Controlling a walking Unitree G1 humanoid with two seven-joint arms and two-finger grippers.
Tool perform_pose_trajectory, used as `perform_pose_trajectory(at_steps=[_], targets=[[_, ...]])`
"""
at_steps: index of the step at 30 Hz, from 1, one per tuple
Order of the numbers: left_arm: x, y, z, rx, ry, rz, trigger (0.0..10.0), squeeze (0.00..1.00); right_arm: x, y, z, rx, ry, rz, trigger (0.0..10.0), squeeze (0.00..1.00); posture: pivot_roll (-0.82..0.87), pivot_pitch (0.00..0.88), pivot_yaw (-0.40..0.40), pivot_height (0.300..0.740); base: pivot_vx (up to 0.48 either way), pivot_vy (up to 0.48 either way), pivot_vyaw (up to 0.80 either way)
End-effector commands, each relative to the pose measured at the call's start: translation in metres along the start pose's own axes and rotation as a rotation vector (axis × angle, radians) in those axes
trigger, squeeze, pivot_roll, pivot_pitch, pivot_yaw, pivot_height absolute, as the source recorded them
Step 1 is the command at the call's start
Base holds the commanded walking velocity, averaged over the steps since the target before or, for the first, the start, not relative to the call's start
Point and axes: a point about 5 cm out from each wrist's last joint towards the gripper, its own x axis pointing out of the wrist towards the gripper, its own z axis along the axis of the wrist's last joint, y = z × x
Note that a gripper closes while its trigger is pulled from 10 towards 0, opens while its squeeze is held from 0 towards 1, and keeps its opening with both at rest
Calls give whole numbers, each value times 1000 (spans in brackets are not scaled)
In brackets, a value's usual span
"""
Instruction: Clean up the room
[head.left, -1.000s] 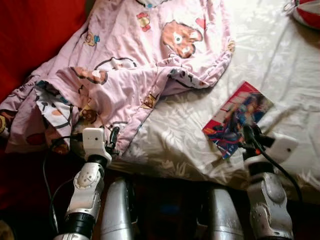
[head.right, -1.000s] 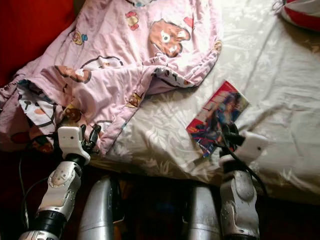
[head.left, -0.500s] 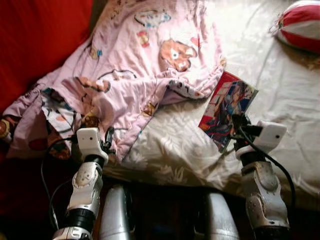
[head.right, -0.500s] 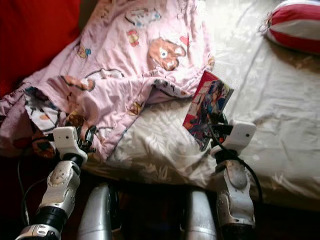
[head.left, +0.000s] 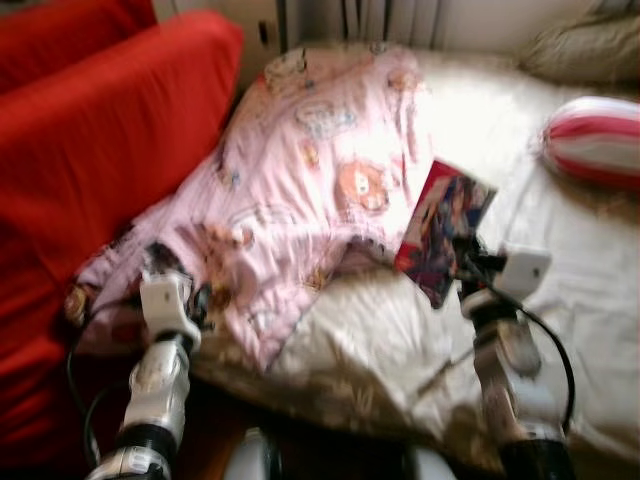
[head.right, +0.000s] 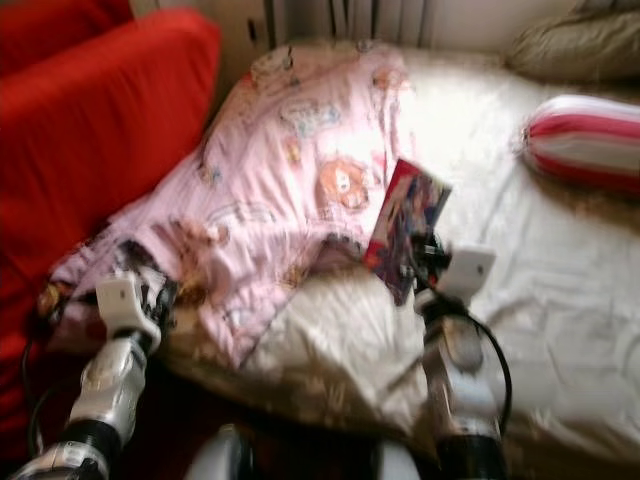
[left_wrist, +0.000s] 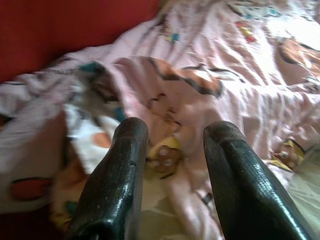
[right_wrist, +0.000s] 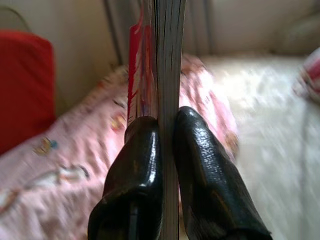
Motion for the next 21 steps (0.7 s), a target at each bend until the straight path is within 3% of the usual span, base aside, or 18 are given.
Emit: perform_pose_trajectory(at_steps=[1,11,15,21], targets=[[-10,13,-21,-6,98,44,10000,0,3,0,2,-28,-19,28,10000,0,11,0,13,740,0,0,0],[-27,21,-54,14,273,57,10000,0,-1,-6,-14,-60,26,22,10000,0,13,0,31,740,0,0,0],[-35,17,-68,11,344,44,10000,0,-8,-16,-25,-62,62,-62,10000,0,-7,0,38,740,0,0,0],[-59,11,-99,-33,466,76,10000,0,-22,-36,-36,-63,102,-150,10000,0,-27,0,1,740,0,0,0]])
